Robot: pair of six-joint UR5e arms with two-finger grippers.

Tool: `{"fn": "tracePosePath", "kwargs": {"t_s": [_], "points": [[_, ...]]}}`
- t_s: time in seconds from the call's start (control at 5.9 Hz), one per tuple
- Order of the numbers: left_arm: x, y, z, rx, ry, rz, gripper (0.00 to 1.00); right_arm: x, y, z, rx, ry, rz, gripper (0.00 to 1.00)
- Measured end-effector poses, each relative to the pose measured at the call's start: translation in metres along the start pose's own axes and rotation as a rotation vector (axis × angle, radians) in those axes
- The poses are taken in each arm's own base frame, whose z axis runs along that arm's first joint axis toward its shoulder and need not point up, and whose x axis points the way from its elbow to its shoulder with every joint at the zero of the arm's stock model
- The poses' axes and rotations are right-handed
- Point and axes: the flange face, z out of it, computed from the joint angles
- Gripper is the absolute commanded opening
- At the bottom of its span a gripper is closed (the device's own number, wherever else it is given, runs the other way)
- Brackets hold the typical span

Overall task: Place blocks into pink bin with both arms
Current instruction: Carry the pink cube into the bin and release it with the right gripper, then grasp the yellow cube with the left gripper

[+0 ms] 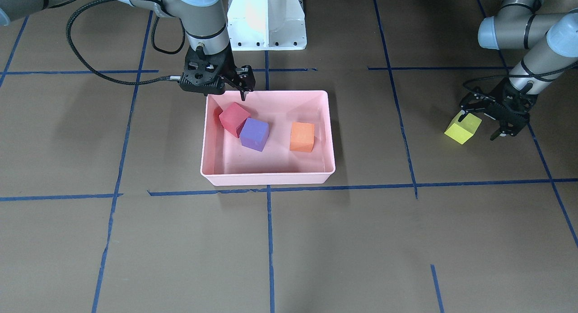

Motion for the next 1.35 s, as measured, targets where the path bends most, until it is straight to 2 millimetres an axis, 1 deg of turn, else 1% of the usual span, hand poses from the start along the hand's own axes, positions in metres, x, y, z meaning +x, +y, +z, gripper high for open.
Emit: {"fn": "tracePosePath", "kwargs": {"t_s": [0.34, 0.68, 1.02, 1.19, 1.35], "points": [[-0.004, 0.007, 0.01, -0.022, 0.013, -0.051, 1.0, 0.007, 0.0, 0.003, -0.002, 0.007, 0.0, 1.0], [0.004, 0.011, 0.018, -0.053, 0.078, -0.09, 1.0, 0.012, 0.0, 0.006, -0.003, 0.014, 0.001, 1.0], [0.014, 0.018, 0.036, -0.094, 0.104, -0.098, 1.0, 0.015, -0.001, 0.009, -0.003, 0.02, 0.003, 1.0], [0.015, 0.022, 0.046, -0.114, 0.107, -0.1, 1.0, 0.017, -0.001, 0.01, -0.004, 0.023, 0.004, 1.0], [0.015, 0.026, 0.052, -0.127, 0.109, -0.102, 0.67, 0.018, -0.001, 0.011, -0.004, 0.025, 0.004, 1.0]]}}
